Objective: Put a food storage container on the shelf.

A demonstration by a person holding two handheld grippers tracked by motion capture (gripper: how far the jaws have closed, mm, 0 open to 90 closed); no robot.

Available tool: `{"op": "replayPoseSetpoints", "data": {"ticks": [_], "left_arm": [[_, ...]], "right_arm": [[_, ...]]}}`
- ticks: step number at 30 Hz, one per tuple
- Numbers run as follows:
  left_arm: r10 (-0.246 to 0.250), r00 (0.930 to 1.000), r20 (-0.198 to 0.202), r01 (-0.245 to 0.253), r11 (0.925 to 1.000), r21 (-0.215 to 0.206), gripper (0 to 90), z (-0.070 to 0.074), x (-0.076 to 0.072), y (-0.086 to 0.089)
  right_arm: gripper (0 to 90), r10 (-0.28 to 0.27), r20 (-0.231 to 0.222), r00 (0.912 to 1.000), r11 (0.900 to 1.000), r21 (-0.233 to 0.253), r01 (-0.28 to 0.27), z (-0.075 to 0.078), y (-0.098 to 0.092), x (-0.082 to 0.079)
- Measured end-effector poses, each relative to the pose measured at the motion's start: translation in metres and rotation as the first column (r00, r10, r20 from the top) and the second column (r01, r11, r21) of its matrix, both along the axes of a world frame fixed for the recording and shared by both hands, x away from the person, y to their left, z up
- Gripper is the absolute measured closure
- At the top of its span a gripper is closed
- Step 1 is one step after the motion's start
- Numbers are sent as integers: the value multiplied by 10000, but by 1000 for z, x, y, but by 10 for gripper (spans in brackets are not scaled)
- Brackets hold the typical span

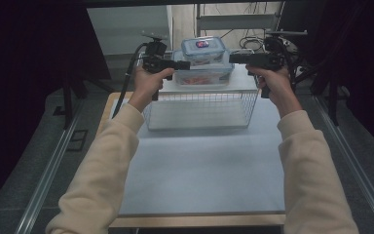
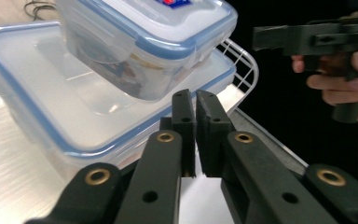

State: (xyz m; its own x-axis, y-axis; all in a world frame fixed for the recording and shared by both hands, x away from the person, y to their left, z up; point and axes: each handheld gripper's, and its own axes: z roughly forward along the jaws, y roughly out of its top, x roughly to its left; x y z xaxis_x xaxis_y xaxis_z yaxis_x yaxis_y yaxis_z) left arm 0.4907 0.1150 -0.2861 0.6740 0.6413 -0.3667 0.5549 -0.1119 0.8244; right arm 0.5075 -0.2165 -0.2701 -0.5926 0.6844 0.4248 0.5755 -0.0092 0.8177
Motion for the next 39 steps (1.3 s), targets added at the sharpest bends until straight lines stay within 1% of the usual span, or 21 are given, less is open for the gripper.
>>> {"op": "replayPoseSetpoints", "data": {"ticks": [2, 4, 5, 6, 7, 8, 9, 10, 11, 12, 14, 15, 19, 28, 32, 35, 37, 38, 39], "left_arm": [[30, 10000, -46, -29, 9997, 223, 888, 0, 4, -7], [31, 10000, -68, -29, 9997, 246, 895, 0, 6, -10], [17, 9999, -120, -13, 9995, 309, 897, 0, 9, -14], [98, 9999, -101, -94, 9992, 389, 897, 0, 10, -16], [124, 9998, -130, -117, 9987, 502, 897, 0, 12, -17], [124, 9998, -130, -117, 9987, 502, 897, 0, 12, -17], [206, 9997, -157, -197, 9984, 536, 897, -1, 15, -17], [206, 9997, -157, -197, 9984, 536, 897, -1, 15, -17], [338, 9993, -182, -330, 9985, 445, 896, -1, 18, -15], [318, 9992, -240, -309, 9989, 357, 897, -1, 20, -13], [355, 9991, -251, -345, 9986, 388, 896, -1, 21, -13], [464, 9985, -274, -453, 9982, 401, 897, -2, 23, -11], [447, 9985, -330, -437, 9986, 291, 895, -3, 24, -11], [573, 9975, -420, -562, 9980, 289, 889, -2, 26, -9], [558, 9976, -415, -549, 9982, 237, 889, -2, 24, -8], [418, 9984, -372, -414, 9991, 118, 891, -1, 17, -5], [269, 9991, -328, -269, 9996, 26, 891, -2, 9, -2], [269, 9991, -328, -269, 9996, 26, 891, -2, 9, -2], [190, 9996, -219, -191, 9998, -6, 891, -3, 1, 0]], "right_arm": [[338, 74, -51, 10000, 9999, 80, -73, -2, -1, -1], [337, 115, -62, 9999, 9999, 96, -114, -4, -1, 0], [337, 113, -100, 9999, 9999, 34, -113, -5, -2, 0], [337, 121, -122, 9999, 9999, 84, -120, -5, -2, 0], [337, 149, -109, 9998, 9998, 112, -147, -5, -2, 1], [337, 149, -109, 9998, 9998, 112, -147, -5, -2, 1], [337, 193, -121, 9997, 9998, 94, -192, -6, -2, 1], [336, 209, -117, 9997, 9997, 95, -208, -6, -2, 1], [336, 232, -107, 9997, 9997, 69, -232, -6, -2, 1], [336, 248, -99, 9996, 9997, 68, -247, -7, -2, 1], [336, 277, -90, 9996, 9996, 32, -277, -7, -2, 1], [336, 295, -69, 9995, 9996, 13, -295, -8, -3, 1], [336, 314, -57, 9995, 9995, -18, -314, -8, -3, 1], [331, 405, -65, 9992, 9991, -88, -406, -7, -2, -2], [328, 519, -43, 9986, 9986, -58, -519, -7, 0, -4], [325, 741, -29, 9972, 9972, -126, -741, -8, 4, -8], [324, 865, -35, 9962, 9961, -179, -865, -9, 5, -12], [324, 892, -8, 9960, 9958, -200, -892, -11, 6, -14], [323, 959, -25, 9954, 9952, -200, -960, -12, 6, -16]]}}
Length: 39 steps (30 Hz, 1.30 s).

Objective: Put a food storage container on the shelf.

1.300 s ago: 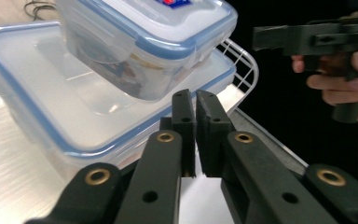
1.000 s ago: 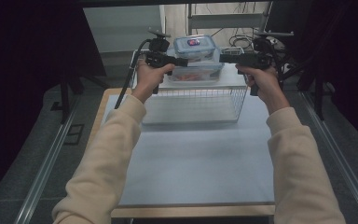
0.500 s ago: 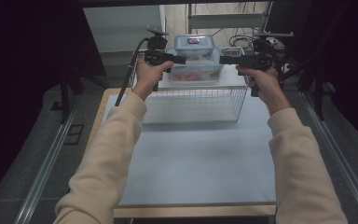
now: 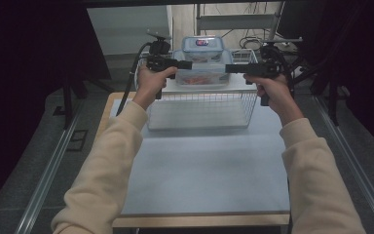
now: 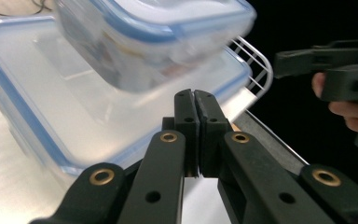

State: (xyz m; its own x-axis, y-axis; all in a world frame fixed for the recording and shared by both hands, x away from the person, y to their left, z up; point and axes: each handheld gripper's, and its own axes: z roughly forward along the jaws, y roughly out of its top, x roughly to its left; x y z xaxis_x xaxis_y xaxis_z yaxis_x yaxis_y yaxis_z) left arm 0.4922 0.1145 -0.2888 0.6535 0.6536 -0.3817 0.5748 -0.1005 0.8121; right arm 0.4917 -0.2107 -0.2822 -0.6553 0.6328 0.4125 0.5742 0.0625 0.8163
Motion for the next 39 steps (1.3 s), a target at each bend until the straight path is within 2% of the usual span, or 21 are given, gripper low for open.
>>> {"op": "replayPoseSetpoints", "data": {"ticks": [1, 3, 5, 7, 11, 14, 19, 20, 21, 22, 23, 24, 25, 26, 30, 31, 32, 34, 35, 37, 39], "left_arm": [[0, 10000, 0, 0, 10000, 0, 891, 0, 0, 0], [-75, 10000, 27, 75, 10000, 7, 892, -3, -14, 5], [-123, 9999, 13, 123, 9999, 0, 891, -4, -17, 7], [-389, 9992, 12, 389, 9992, 13, 890, -9, -32, 15], [-570, 9984, -41, 570, 9984, -47, 887, -15, -44, 22], [-848, 9964, 14, 848, 9964, -90, 883, -28, -63, 31], [-936, 9956, 69, 937, 9956, -66, 874, -56, -89, 41], [-966, 9953, 6, 966, 9952, -165, 872, -64, -93, 43], [-966, 9953, 6, 966, 9952, -165, 864, -64, -93, 43], [-1000, 9949, -108, 997, 9947, -234, 845, -79, -102, 47], [-1000, 9949, -108, 997, 9947, -234, 828, -79, -102, 47], [-866, 9961, -176, 866, 9962, 4, 777, -94, -112, 48], [-866, 9961, -176, 866, 9962, 4, 735, -94, -112, 48], [-701, 9974, -177, 704, 9973, 186, 672, -110, -122, 48], [-581, 9974, -419, 600, 9971, 470, 467, -139, -139, 50], [-581, 9974, -419, 600, 9971, 470, 429, -139, -139, 50], [-649, 9958, -641, 681, 9965, 485, 397, -153, -145, 51], [-671, 9953, -703, 707, 9963, 495, 360, -157, -147, 51], [-735, 9933, -894, 788, 9952, 574, 346, -171, -151, 53], [-768, 9922, -977, 832, 9945, 630, 344, -176, -153, 53], [-747, 9913, -1088, 832, 9937, 754, 340, -186, -155, 54]], "right_arm": [[323, 0, 0, 10000, 10000, 0, 0, 0, 0, 0], [321, 66, -29, 10000, 9999, -112, -66, -6, -1, -5], [324, 71, 66, 10000, 9998, -179, -69, -8, -2, -6], [322, 159, 145, 9998, 9996, -240, -155, -14, -4, -12], [322, 326, 159, 9993, 9994, -153, -323, -21, -6, -20], [320, 577, 175, 9982, 9982, -139, -575, -34, -10, -34], [321, 662, 392, 9970, 9977, -146, -657, -51, -18, -52], [321, 676, 465, 9966, 9975, -235, -666, -56, -20, -57], [321, 676, 465, 9966, 9975, -235, -666, -56, -20, -57], [322, 761, 511, 9958, 9968, -286, -747, -66, -24, -67], [322, 761, 511, 9958, 9968, -286, -747, -66, -24, -67], [321, 806, 459, 9957, 9961, -384, -789, -76, -27, -75], [321, 806, 459, 9957, 9961, -384, -789, -76, -27, -75], [319, 854, 413, 9955, 9957, -403, -837, -86, -31, -83], [312, 733, 350, 9967, 9934, -910, -698, -110, -37, -102], [312, 751, 298, 9967, 9931, -923, -721, -116, -39, -107], [311, 733, 237, 9970, 9929, -954, -707, -122, -41, -112], [311, 722, 217, 9972, 9923, -1019, -697, -127, -44, -116], [309, 677, 100, 9977, 9926, -1016, -664, -139, -48, -124], [308, 669, 5, 9978, 9924, -1036, -665, -144, -50, -128], [307, 588, -97, 9982, 9920, -1116, -595, -158, -54, -135]]}}
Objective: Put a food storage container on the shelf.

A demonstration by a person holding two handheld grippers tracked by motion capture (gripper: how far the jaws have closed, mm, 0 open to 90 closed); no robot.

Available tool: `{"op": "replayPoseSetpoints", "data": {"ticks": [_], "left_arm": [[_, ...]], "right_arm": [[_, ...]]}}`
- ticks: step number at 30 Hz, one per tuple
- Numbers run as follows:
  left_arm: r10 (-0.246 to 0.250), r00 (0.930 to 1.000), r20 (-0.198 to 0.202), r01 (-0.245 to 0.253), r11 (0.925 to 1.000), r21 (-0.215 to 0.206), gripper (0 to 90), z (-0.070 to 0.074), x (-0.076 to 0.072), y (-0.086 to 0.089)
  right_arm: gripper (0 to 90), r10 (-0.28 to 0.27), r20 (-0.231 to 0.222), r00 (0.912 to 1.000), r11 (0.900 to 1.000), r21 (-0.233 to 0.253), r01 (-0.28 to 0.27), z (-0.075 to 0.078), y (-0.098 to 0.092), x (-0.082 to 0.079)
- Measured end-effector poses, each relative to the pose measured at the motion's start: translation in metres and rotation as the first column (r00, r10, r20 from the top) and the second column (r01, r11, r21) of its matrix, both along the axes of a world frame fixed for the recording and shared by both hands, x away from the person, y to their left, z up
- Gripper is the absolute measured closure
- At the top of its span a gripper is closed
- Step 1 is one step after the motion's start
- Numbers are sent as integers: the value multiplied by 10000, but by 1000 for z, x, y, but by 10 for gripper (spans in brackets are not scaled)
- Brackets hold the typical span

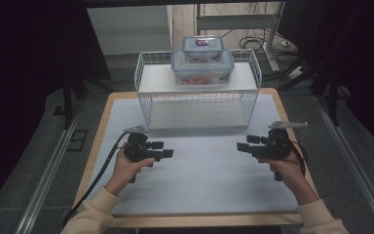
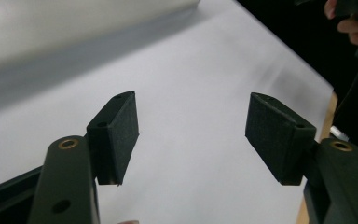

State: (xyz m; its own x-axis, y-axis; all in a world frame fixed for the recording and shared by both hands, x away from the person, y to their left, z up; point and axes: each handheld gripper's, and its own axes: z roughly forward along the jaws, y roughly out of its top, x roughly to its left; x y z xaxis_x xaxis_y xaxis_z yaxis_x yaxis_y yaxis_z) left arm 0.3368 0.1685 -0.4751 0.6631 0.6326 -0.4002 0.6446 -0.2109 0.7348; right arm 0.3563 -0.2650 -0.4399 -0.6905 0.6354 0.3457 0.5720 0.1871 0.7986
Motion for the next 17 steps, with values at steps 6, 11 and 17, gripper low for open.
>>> {"op": "replayPoseSetpoints", "data": {"ticks": [6, 11, 17], "left_arm": [[3, 9999, -117, 2, 9992, 402, 325, -17, -3, -2], [91, 9998, 150, -97, 9992, 389, 319, -16, -6, -4], [207, 9993, 307, -223, 9984, 516, 302, -16, -7, -4]], "right_arm": [[303, -73, -378, 9993, 9999, -143, 67, -25, -6, -10], [303, -52, -323, 9995, 9997, -228, 45, -26, -3, -9], [291, -4, -208, 9998, 9995, -325, -2, -25, -2, -11]]}}
